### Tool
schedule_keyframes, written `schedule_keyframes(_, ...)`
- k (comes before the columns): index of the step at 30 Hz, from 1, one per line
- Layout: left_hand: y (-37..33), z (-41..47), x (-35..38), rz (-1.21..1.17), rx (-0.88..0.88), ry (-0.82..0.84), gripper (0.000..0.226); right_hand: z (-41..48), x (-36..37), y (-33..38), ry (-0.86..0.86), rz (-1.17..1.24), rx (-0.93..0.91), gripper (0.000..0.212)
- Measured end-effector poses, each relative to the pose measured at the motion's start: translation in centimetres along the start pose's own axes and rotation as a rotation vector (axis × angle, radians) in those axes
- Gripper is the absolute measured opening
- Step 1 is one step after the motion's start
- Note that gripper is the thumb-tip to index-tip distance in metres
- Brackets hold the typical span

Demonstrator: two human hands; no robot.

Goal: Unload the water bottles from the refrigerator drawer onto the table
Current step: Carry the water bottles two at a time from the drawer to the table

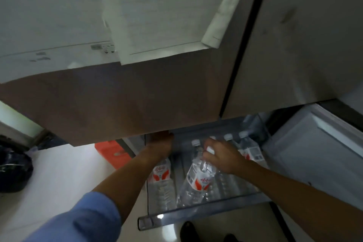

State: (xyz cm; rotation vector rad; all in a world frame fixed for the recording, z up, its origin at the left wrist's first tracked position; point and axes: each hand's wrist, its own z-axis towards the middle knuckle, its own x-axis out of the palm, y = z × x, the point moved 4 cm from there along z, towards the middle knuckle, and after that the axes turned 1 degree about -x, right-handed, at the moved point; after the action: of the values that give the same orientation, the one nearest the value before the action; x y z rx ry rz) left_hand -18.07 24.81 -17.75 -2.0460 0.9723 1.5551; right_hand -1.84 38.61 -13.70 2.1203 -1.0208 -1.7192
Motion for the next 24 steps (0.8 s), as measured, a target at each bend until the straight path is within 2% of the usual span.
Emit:
schedule_keyframes(3,0.1,0.6,3.0,0.067,0.018,0.225,0.035,-2.3,-0.3,-0.4,-0.053,0.038,0.016,0.025)
schedule_keyframes(5,0.1,0.6,4.3,0.049,-0.003,0.291,0.033,-3.1,-0.1,-0.8,-0.098,0.038,0.020,0.028)
schedule_keyframes(11,0.0,1.2,3.5,-0.001,0.004,0.259,0.035,-4.0,0.8,-1.5,-0.184,0.015,0.023,0.032)
schedule_keyframes(16,1.4,0.4,-0.4,-0.229,-0.065,0.256,0.046,-4.4,0.6,-1.6,-0.190,0.109,0.038,0.026)
schedule_keyframes(19,1.2,-2.0,-2.4,-0.223,-0.047,0.180,0.041,-4.6,0.0,-0.9,-0.212,0.099,0.021,0.016)
schedule_keyframes(24,0.7,-8.4,-6.0,-0.218,-0.045,-0.022,0.036,-6.0,-3.0,0.2,-0.324,0.127,-0.021,0.015)
